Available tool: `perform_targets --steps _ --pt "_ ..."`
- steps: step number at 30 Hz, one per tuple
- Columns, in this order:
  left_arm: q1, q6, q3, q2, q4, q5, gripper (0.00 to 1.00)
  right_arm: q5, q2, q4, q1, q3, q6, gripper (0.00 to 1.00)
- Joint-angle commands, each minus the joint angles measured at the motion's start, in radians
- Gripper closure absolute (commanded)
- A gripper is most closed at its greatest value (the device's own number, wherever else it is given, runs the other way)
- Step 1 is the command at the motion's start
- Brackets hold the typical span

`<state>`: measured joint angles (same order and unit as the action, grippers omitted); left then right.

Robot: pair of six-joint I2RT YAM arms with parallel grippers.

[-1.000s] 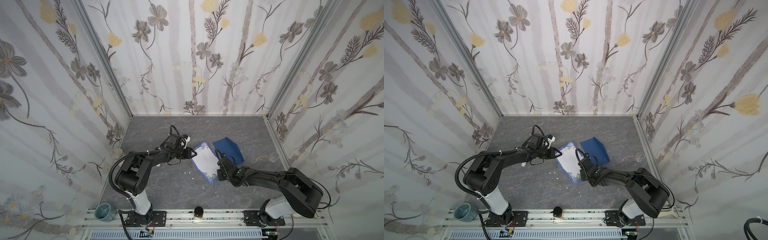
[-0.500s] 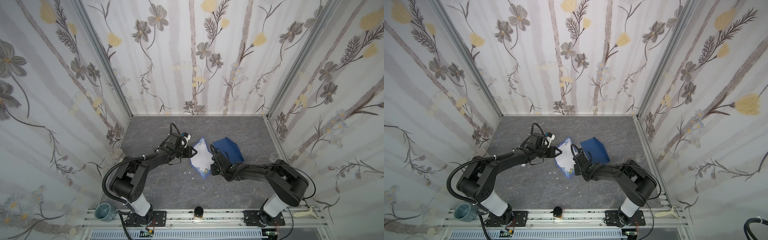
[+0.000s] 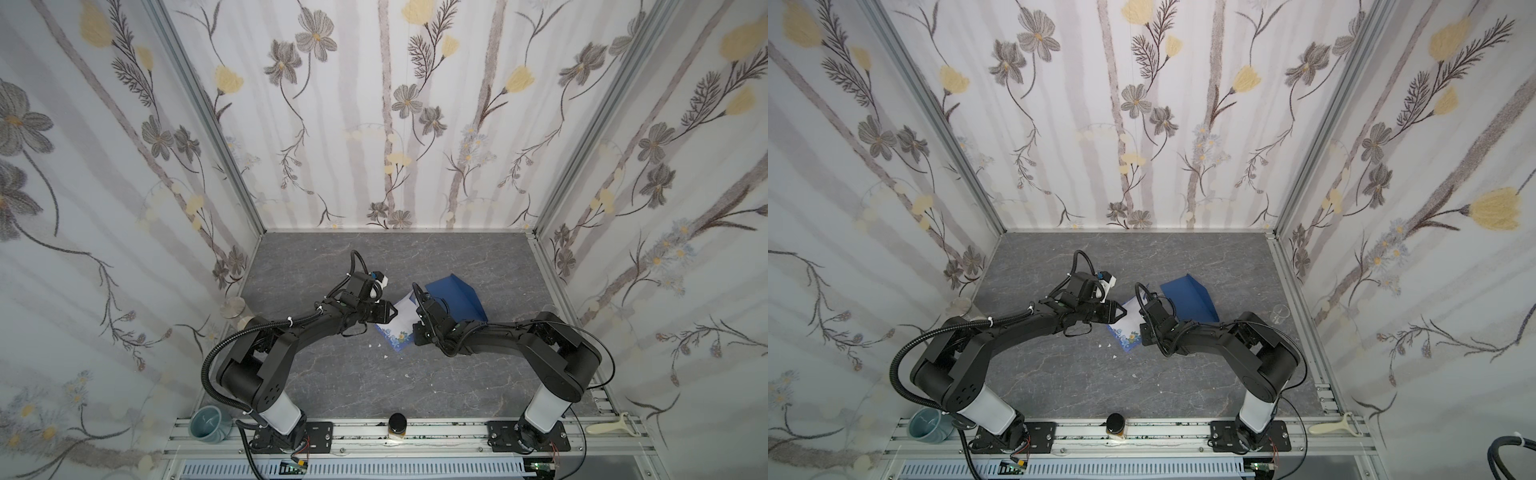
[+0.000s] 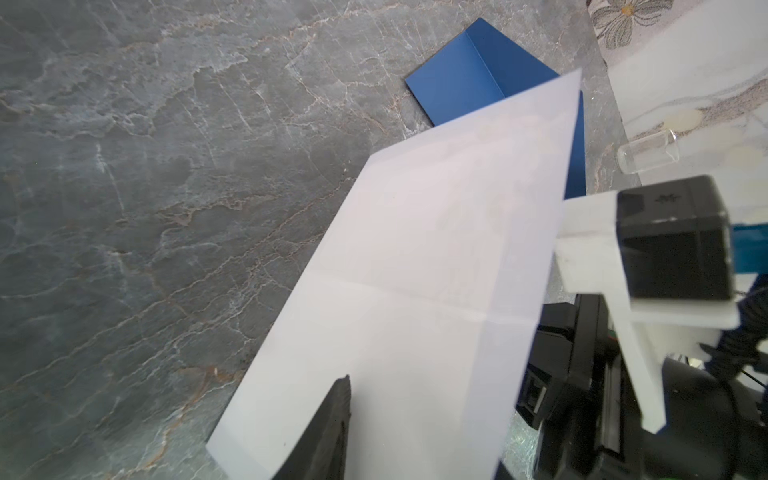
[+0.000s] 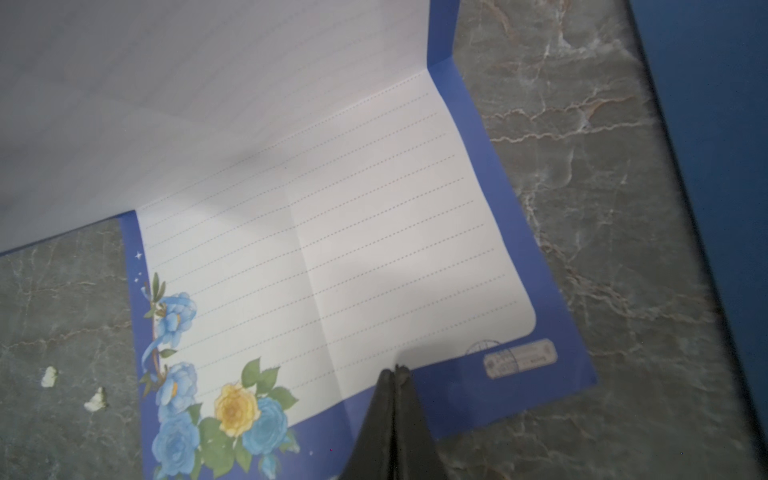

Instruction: Place the letter into the envelope and seal it

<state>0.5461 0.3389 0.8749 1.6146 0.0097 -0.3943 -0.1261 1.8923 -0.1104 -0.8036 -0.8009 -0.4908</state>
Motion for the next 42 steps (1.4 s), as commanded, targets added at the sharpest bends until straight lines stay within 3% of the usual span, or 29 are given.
perform_targets --steps 1,17,30,42 --pt "0.007 -0.012 -0.005 -0.002 -0.013 0.042 0.62 0.033 0.002 -0.023 0.004 -0.004 0.007 0.92" --pt "0.041 -0.021 -0.014 -0.005 -0.02 0.119 0.62 0.118 -0.078 -0.068 0.027 0.035 -0.037 0.76" --pt "0.07 -0.023 -0.002 0.005 -0.024 0.15 0.62 0.2 -0.328 -0.081 0.08 0.04 -0.201 0.47" --pt "0.094 -0.027 0.004 0.01 -0.022 0.162 0.62 0.235 -0.224 -0.159 0.119 -0.027 -0.341 0.42"
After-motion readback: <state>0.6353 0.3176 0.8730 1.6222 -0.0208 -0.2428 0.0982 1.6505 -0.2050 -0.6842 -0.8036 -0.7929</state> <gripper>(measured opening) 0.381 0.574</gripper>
